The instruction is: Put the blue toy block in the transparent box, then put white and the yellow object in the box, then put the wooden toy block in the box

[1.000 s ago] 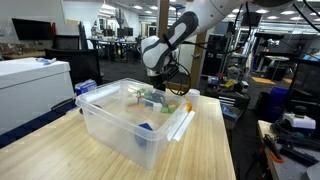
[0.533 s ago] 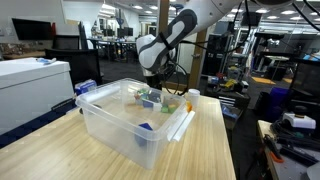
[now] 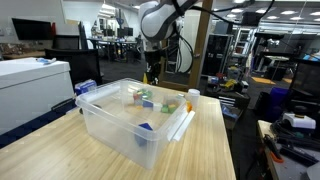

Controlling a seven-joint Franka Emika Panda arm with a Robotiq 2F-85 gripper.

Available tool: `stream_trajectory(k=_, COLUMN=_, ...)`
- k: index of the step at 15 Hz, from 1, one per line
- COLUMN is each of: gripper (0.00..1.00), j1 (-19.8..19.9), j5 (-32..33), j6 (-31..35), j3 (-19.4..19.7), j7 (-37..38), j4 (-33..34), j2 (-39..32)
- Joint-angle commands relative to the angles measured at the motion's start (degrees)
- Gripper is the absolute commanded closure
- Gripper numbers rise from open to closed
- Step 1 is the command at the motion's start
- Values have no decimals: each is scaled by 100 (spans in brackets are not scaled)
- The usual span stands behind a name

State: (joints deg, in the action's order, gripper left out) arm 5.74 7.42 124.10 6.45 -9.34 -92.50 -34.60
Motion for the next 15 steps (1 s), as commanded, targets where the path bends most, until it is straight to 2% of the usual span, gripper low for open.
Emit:
stream_trajectory(k=1, gripper=92, j1=-31, j5=116, j6=325, j3=-150, j7=-128, j4=-1019, j2=1017)
stream_trajectory(k=9, gripper=92, j1=-241, j5=-67, j6=557, j3=-711, j7=-726, j4=-2298, j2=2221)
stream_trajectory(k=12, gripper=92, j1=-329, j5=-105, j6=633, j3=-898, j7=-1253, j4=-2680, j2=2417)
stream_trajectory(k=15, gripper=92, j1=-348, j5=-217, j6=634, j3=-1066, j7=-2115, j4=-3047, j2=2538)
